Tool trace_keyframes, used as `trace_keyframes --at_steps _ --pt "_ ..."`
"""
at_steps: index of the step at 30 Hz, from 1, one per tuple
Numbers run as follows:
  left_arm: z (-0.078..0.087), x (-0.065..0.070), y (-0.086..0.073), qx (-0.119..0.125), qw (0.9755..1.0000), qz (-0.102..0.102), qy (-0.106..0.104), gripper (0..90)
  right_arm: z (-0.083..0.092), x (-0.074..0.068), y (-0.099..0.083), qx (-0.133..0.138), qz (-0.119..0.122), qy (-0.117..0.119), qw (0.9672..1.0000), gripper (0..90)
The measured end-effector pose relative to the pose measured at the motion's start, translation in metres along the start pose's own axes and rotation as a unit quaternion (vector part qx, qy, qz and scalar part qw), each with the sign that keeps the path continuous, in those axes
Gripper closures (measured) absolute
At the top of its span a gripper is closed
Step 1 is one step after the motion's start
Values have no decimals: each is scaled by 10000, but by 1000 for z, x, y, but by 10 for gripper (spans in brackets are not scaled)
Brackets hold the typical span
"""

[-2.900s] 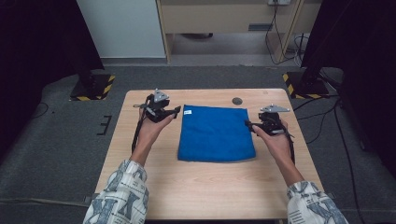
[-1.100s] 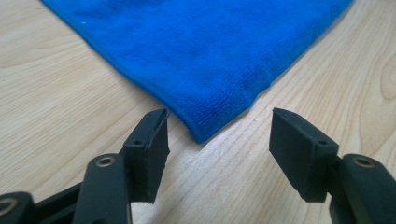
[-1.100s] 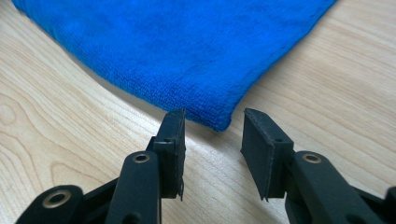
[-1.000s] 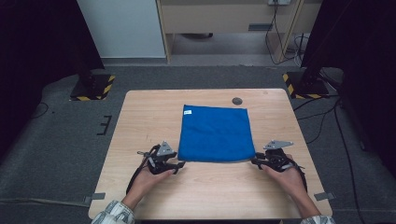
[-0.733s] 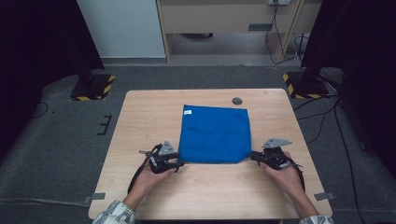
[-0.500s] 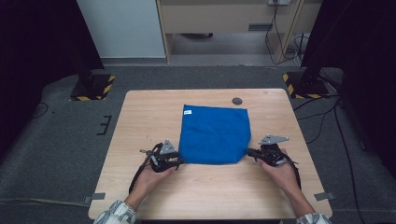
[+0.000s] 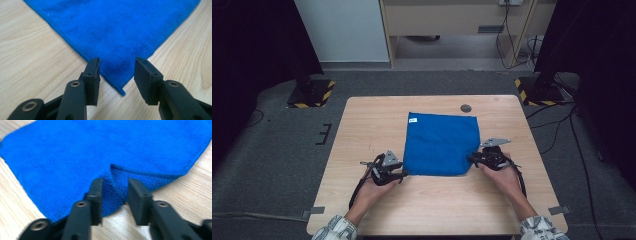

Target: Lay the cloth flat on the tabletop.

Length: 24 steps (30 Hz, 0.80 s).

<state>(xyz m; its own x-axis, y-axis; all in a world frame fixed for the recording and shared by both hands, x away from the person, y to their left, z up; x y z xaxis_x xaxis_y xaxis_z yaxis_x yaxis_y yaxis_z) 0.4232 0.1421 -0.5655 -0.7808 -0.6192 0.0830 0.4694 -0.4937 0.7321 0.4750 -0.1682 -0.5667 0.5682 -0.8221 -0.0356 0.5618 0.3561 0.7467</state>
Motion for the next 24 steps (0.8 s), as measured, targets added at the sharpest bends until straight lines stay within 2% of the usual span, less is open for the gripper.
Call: trace_keyframes --at_steps 2,5,7,9,10,13,16,17,21,24 --pt "0 0 -1 -1 10000 38 -30 514 0 -2 0 -8 46 45 10000 566" --pt "-1 1 -3 -50 10000 -29 0 484 -3 -8 -1 -66 198 75 9998 497" --pt "-2 2 -3 -48 10000 -28 4 474 -6 -13 -1 -115 409 28 9991 475" --pt "-2 2 -3 -44 10000 -41 20 472 -8 -15 -1 -160 490 -47 9987 481" --pt "-2 2 -3 -52 10000 -51 23 471 -8 -16 -1 -151 535 -65 9984 501" --pt "-2 2 -5 -113 9999 -74 13 473 -5 -16 -1 -153 573 -20 9982 665" --pt "-2 4 -6 -143 9998 -97 -32 486 0 -16 -1 -138 529 96 9985 815" --pt "-2 4 -6 -149 9998 -97 -34 496 2 -16 -1 -129 495 82 9987 839" --pt "-3 5 -8 -215 9997 -129 -52 520 12 -16 -3 -168 341 -46 9993 829" --pt "-3 5 -9 -243 9996 -138 -46 532 27 -13 -7 -207 93 -183 9996 839"
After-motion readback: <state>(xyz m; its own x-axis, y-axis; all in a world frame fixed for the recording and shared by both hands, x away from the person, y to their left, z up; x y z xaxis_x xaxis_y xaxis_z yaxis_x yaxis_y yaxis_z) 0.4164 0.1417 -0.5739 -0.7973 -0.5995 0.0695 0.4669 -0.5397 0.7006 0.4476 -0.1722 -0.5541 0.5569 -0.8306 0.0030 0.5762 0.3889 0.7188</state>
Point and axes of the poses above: each handheld gripper's, and its own axes: z roughly backward along the jaws, y roughly out of its top, x roughly to its right, the point moved 7 cm from there along -z, roughly forward along the jaws, and after that the axes turned 7 degrees about -y, right-handed, at the moved point
